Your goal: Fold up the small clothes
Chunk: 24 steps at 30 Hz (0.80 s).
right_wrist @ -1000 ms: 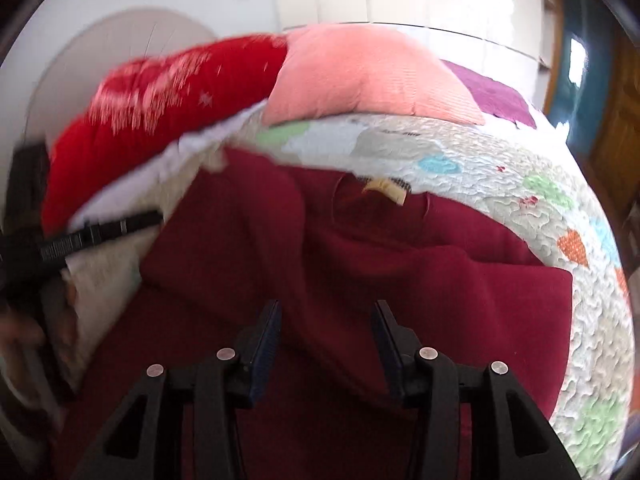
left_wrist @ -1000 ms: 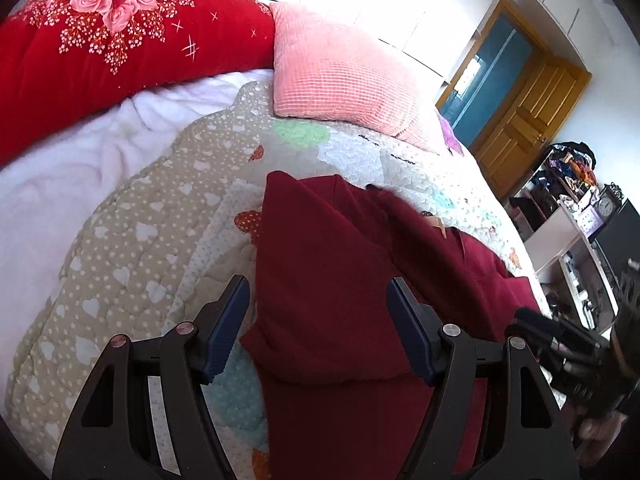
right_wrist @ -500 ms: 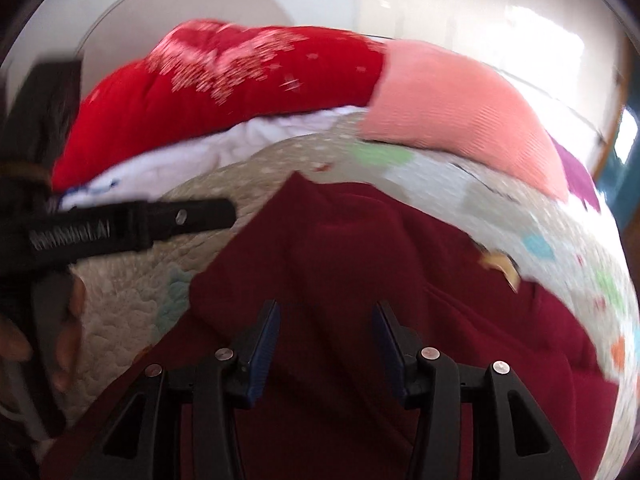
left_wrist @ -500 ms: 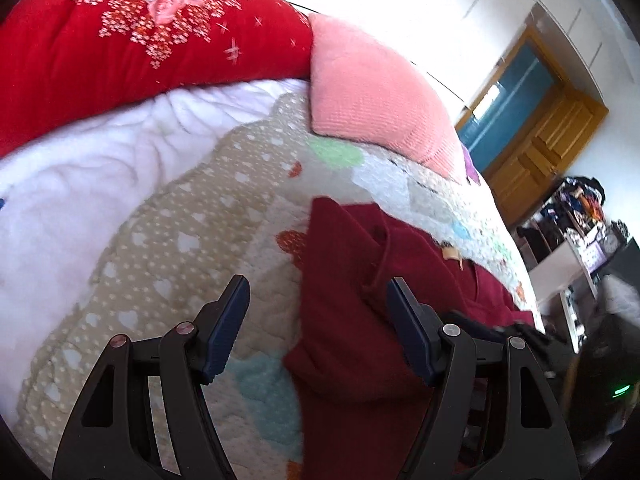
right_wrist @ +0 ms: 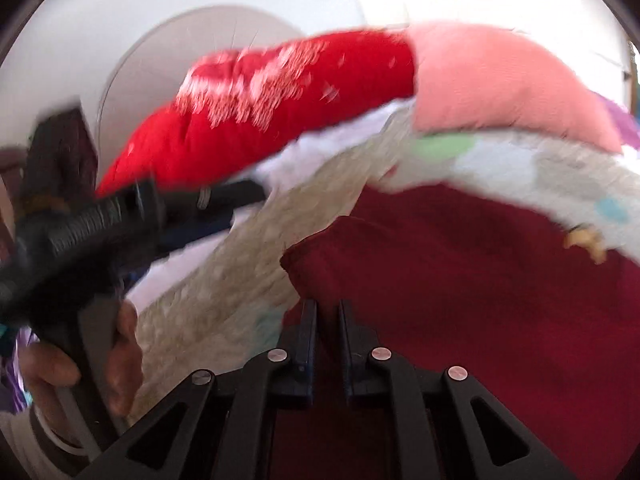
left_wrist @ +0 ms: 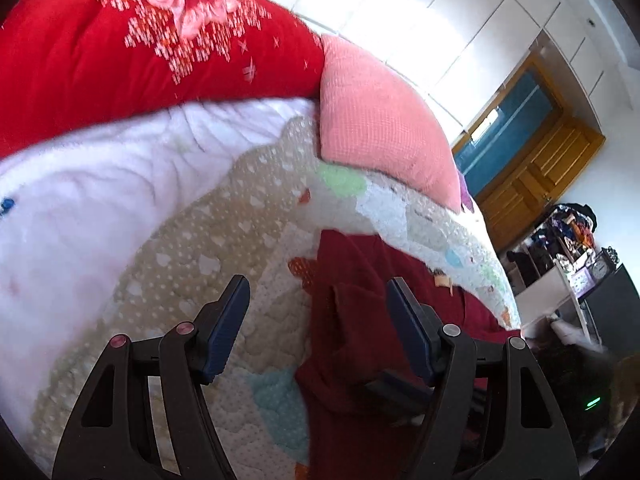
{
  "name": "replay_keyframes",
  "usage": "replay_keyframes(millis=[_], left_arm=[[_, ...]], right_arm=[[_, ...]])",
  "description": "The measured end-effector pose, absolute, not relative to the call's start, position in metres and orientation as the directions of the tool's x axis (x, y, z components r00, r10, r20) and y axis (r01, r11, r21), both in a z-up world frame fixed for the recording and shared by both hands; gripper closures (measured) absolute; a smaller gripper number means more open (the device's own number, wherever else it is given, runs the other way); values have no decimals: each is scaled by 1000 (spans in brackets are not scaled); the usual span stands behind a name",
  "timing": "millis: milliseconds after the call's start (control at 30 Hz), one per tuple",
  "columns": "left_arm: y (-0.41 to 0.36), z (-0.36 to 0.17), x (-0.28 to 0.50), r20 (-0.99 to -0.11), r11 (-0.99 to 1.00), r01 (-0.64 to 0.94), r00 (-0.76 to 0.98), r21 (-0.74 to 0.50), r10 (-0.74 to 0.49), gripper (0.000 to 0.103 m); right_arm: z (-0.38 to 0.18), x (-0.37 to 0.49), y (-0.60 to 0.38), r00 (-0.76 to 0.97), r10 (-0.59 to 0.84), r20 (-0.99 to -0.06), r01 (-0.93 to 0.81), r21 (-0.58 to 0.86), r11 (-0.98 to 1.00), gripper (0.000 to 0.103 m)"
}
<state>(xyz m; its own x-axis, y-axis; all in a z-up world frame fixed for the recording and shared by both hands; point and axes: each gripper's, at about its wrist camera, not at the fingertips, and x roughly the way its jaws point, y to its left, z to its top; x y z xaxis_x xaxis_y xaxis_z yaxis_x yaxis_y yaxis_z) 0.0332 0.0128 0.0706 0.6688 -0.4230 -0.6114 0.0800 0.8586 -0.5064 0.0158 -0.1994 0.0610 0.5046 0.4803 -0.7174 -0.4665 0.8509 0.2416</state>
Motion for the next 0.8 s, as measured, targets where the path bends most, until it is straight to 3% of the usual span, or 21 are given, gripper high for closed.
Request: replay_keyframes(millis=[67,133,233,267,333,400,467,500,533,567,600,633,800], left_arm=[[6,67,34,-625,859,94,647,-503,-437,32],[-5,65,32,-639,873,116,637,-474,-432,32],[-17,62,30,-657,895,141,632,-423,-410,32],[-20,61,30,-663,900,145,630,-411,-405,32],[-28,55,30,-683,910,147,617,-388,-391,32],[-36,47,31,-699,917,150,606,-370,-381,32],[-45,42,33,-705,922,158,603,-353,-374,32],[-51,40,33,-705,924,172,603,-341,-373,32],[-55,40,32,-702,925,186,606,-332,-374,32],[-61,41,32,-698,925,203,610,-320,-375,32],[-65,42,32,-694,925,214,614,-313,-376,32],[-68,42,33,-691,925,221,616,-310,-379,32],[-70,40,37,-691,929,220,621,-299,-369,32]], right_arm=[[49,17,-196,458,455,-764,-457,237,857,77],[60,6,-216,481,473,-738,-438,266,859,71],[97,-22,-285,621,379,-686,-308,231,923,68],[105,-28,-307,660,331,-674,-260,208,943,60],[118,-37,-357,723,120,-680,-80,90,993,40],[113,-31,-404,694,-111,-711,113,-44,993,29],[98,-17,-438,622,-189,-760,210,-71,975,29],[86,-10,-452,604,-139,-784,213,-9,977,30],[77,-4,-458,587,-80,-806,197,46,979,44],[66,3,-462,567,0,-823,170,118,978,74],[63,4,-462,572,-2,-820,178,122,976,78],[67,1,-462,604,-19,-797,179,112,977,89],[83,-8,-483,675,-115,-729,236,66,970,93]])
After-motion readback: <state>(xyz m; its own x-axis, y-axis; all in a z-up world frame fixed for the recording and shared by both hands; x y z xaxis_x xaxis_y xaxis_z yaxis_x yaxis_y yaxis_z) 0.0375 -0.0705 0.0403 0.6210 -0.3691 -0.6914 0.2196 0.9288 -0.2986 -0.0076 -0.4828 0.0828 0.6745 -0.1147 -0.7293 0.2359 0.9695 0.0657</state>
